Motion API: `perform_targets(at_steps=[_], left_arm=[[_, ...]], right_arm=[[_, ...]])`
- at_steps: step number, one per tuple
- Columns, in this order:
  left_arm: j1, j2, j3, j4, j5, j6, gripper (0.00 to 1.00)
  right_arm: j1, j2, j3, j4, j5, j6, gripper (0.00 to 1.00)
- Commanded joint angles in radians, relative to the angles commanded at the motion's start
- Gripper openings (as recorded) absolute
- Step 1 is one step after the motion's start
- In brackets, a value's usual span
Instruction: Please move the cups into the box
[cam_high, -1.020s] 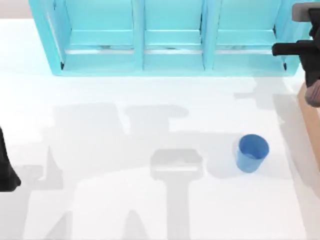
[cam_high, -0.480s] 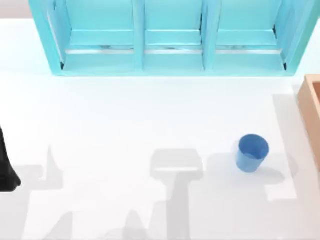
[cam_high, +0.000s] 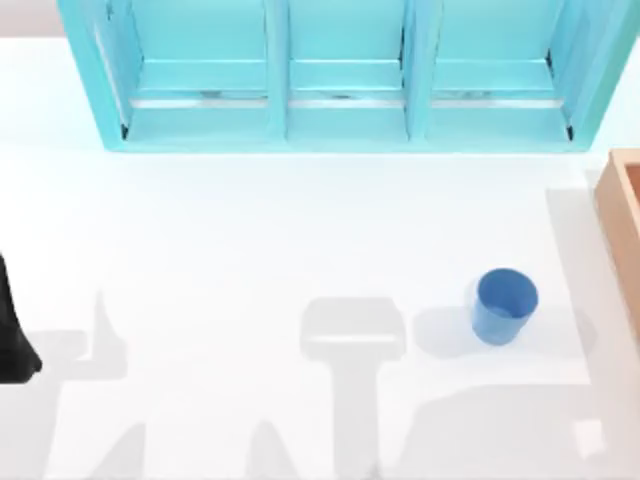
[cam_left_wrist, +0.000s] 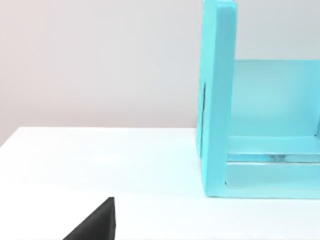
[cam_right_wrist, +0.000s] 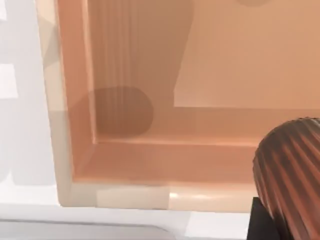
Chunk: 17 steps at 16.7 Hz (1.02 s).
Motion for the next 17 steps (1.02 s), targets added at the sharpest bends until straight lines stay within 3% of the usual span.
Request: perform_targets(at_steps=[17], left_arm=[[0.0, 0.0, 0.0, 0.0, 0.0, 0.0, 1.0]], right_arm=[[-0.008, 0.011, -0.248, 0.259, 0.0, -0.008, 0.0]])
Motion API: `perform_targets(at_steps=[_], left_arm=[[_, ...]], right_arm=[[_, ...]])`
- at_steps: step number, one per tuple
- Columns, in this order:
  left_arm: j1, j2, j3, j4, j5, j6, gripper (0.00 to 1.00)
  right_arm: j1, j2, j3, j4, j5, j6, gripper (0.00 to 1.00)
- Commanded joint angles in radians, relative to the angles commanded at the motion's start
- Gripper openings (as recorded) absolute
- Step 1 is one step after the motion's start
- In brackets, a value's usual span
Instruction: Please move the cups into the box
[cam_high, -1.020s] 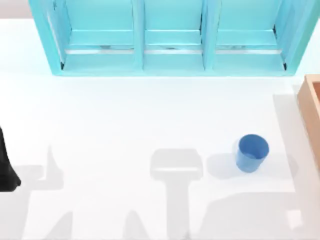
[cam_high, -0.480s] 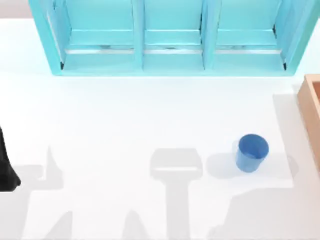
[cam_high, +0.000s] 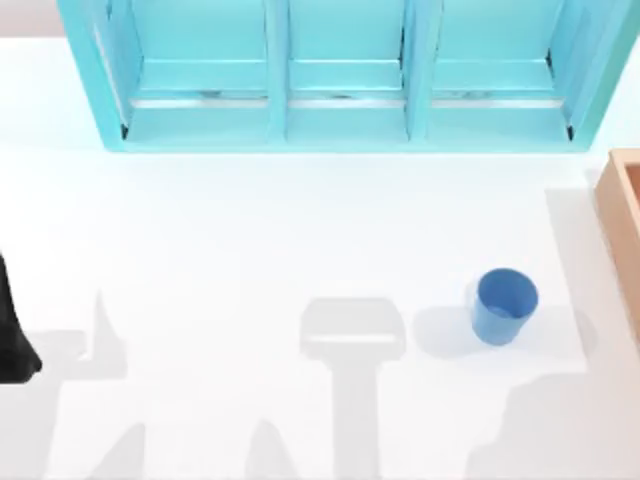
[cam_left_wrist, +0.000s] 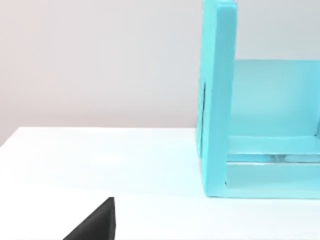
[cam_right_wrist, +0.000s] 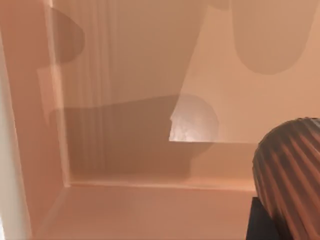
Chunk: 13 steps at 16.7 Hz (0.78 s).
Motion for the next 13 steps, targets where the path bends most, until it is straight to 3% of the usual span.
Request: perform_targets(at_steps=[3, 13], left_arm=[[0.0, 0.0, 0.0, 0.0, 0.0, 0.0, 1.0], [0.0, 0.0, 0.0, 0.0, 0.0, 0.0, 1.0]], right_arm=[[0.0, 0.0, 0.0, 0.0, 0.0, 0.0, 0.0], [0.0, 0.0, 0.0, 0.0, 0.0, 0.0, 0.75]])
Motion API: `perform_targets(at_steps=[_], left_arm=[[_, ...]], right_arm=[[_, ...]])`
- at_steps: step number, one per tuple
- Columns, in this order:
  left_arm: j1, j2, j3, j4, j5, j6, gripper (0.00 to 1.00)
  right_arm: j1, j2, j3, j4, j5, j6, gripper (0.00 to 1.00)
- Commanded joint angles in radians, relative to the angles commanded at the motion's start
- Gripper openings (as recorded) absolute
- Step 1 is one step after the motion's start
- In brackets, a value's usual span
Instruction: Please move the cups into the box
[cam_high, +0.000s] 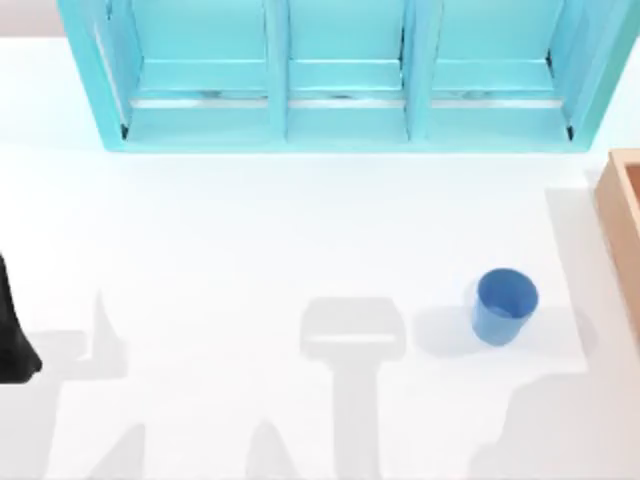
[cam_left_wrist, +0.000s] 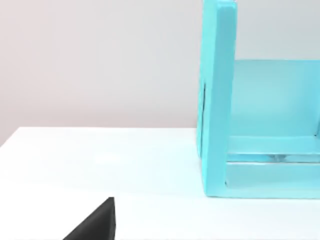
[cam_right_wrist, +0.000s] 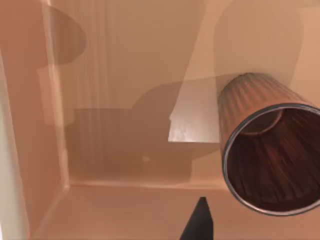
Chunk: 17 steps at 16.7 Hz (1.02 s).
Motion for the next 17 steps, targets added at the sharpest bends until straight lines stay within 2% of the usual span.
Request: perform_targets(at_steps=[3, 4, 13, 17], left_arm=[[0.0, 0.0, 0.0, 0.0, 0.0, 0.0, 1.0], [0.0, 0.0, 0.0, 0.0, 0.0, 0.0, 1.0], [0.0, 0.0, 0.0, 0.0, 0.0, 0.0, 1.0], [0.0, 0.0, 0.0, 0.0, 0.0, 0.0, 1.0]], right_arm=[[0.0, 0.0, 0.0, 0.0, 0.0, 0.0, 0.98], [0.0, 0.0, 0.0, 0.0, 0.0, 0.0, 1.0], [0.001, 0.0, 0.003, -0.003, 0.0, -0.001, 1.0], [0.0, 0.011, 0.098, -0.093, 0.0, -0.006, 1.0]])
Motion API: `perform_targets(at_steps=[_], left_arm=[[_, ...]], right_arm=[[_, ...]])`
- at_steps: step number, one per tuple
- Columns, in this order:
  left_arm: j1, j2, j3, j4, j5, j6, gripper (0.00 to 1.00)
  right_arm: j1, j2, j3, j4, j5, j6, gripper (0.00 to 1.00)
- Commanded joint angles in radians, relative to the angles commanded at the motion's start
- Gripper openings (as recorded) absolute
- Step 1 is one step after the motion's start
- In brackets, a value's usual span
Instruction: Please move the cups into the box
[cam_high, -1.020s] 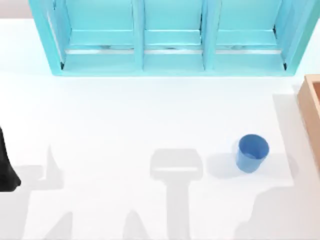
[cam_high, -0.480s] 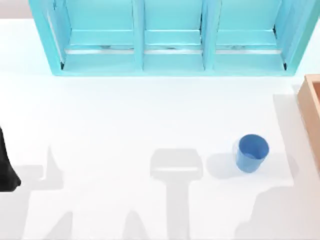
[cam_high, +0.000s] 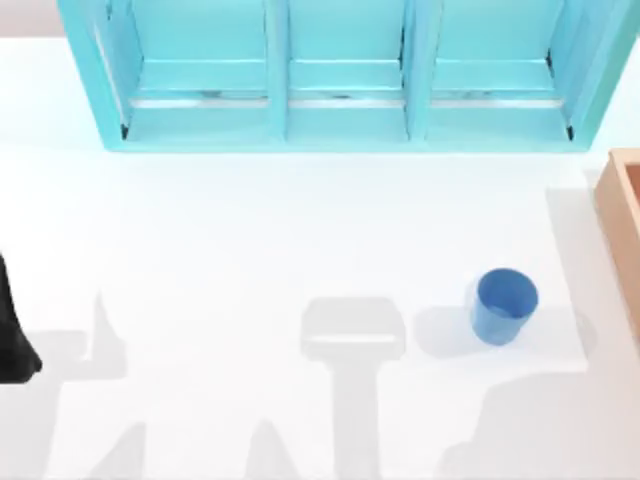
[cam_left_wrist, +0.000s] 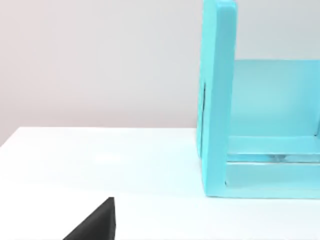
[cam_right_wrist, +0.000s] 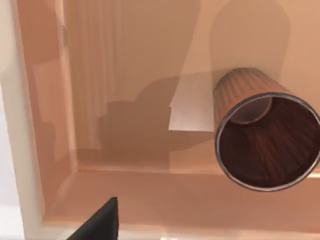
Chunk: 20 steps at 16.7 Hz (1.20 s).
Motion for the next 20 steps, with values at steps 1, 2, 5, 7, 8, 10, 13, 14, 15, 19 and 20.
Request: perform_targets(at_steps=[1, 2, 5, 7, 8, 10, 13, 14, 15, 19, 20], left_arm=[[0.0, 0.0, 0.0, 0.0, 0.0, 0.0, 1.0], [0.0, 0.0, 0.0, 0.0, 0.0, 0.0, 1.0], [0.0, 0.0, 0.0, 0.0, 0.0, 0.0, 1.0], [0.0, 0.0, 0.0, 0.0, 0.0, 0.0, 1.0], [0.0, 0.0, 0.0, 0.0, 0.0, 0.0, 1.0], [0.0, 0.0, 0.0, 0.0, 0.0, 0.0, 1.0], [0.0, 0.0, 0.0, 0.0, 0.0, 0.0, 1.0], [0.0, 0.0, 0.0, 0.0, 0.0, 0.0, 1.0], [0.0, 0.0, 0.0, 0.0, 0.0, 0.0, 1.0], [0.0, 0.0, 0.0, 0.0, 0.0, 0.0, 1.0], [0.0, 0.0, 0.0, 0.0, 0.0, 0.0, 1.0]], right_arm=[[-0.003, 0.005, 0.037, -0.036, 0.0, 0.0, 1.0], [-0.005, 0.009, 0.077, -0.073, -0.001, 0.0, 1.0], [-0.007, 0.013, 0.199, -0.188, -0.001, 0.0, 1.0], [-0.006, 0.012, 0.268, -0.252, -0.001, -0.001, 1.0], [-0.006, 0.012, 0.293, -0.276, 0.0, -0.001, 1.0], [-0.007, 0.013, 0.32, -0.301, -0.001, -0.001, 1.0], [-0.007, 0.013, 0.321, -0.302, -0.001, -0.001, 1.0], [-0.005, 0.011, 0.318, -0.299, -0.001, -0.001, 1.0], [-0.004, 0.012, 0.318, -0.299, 0.0, -0.001, 1.0], [0.077, 0.08, 0.339, -0.288, 0.009, 0.082, 1.0], [0.11, 0.104, 0.346, -0.28, 0.012, 0.116, 1.0]])
